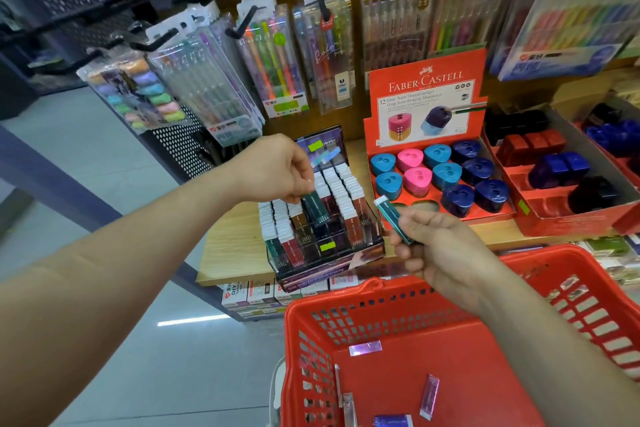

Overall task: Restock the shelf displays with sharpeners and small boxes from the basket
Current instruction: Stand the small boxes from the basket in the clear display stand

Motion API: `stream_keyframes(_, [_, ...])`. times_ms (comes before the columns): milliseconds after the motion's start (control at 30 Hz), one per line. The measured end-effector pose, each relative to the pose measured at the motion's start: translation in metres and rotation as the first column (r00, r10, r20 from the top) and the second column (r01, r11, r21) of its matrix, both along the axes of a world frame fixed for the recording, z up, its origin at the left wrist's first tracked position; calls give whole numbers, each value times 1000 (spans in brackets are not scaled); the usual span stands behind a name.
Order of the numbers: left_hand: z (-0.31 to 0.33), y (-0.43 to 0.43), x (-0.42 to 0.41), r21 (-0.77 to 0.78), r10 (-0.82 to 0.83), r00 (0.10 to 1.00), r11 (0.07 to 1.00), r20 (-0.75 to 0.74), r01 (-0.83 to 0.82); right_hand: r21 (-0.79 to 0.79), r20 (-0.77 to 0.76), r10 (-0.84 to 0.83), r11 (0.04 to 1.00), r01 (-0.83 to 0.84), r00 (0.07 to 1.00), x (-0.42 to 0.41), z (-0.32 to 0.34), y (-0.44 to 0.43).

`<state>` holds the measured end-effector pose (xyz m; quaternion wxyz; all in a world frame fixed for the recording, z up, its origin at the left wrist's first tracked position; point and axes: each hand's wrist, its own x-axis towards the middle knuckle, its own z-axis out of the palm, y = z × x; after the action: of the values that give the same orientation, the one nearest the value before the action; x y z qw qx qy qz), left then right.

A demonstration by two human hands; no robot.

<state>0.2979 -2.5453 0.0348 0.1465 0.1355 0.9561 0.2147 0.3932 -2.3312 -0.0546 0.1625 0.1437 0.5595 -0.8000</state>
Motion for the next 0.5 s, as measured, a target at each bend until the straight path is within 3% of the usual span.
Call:
stream_keyframes(133, [-13,8,6,-20,-34,999,999,-37,33,-14,1,-25,1000,25,1000,1,1,-3])
stream_keyframes(300, [-26,15,9,-195,-140,978,975,-155,109,12,-8,-49,999,49,999,3,3,-2])
stream_keyframes(500, [-37,16,11,-301,-192,950,947,-245,114,-53,15,-70,996,71,997,2,0,3])
